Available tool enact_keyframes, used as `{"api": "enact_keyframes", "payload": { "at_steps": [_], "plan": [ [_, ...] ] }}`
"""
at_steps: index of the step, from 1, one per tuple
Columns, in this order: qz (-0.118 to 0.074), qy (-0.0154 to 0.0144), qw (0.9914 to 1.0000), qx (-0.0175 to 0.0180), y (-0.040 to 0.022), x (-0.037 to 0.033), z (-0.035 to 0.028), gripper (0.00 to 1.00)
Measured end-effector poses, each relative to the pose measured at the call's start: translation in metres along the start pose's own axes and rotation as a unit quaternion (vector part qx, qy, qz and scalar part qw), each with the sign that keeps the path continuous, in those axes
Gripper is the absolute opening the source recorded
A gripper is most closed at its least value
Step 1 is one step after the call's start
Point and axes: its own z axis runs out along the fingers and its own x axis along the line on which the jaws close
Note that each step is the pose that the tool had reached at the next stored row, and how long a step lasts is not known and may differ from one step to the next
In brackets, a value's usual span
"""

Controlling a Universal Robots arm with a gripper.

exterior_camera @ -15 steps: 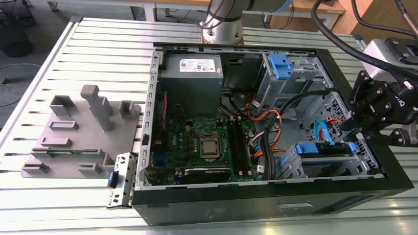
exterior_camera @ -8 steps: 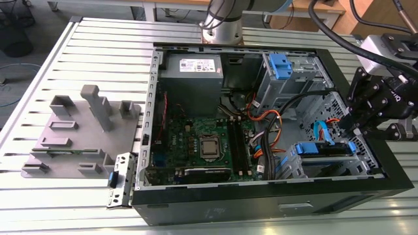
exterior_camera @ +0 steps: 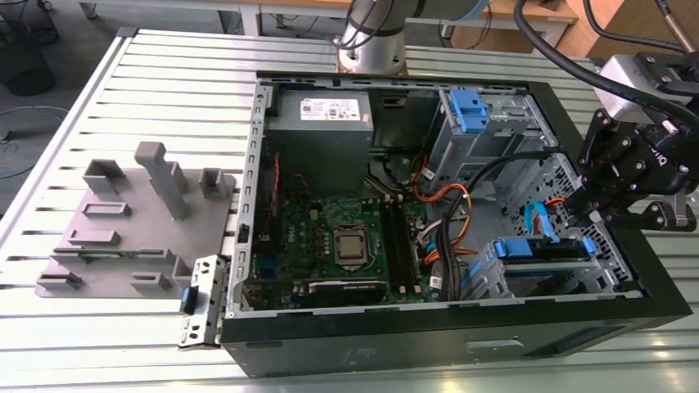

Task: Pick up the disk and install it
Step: 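Insert the second disk wire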

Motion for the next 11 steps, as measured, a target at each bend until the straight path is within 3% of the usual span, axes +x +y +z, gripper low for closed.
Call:
{"api": "enact_keyframes", "payload": {
  "at_steps": [11],
  "plan": [
    [0.000, 0.0000, 1.00000, 0.0000, 0.0002, -0.0058, 0.0014, 0.29]
  ]
}}
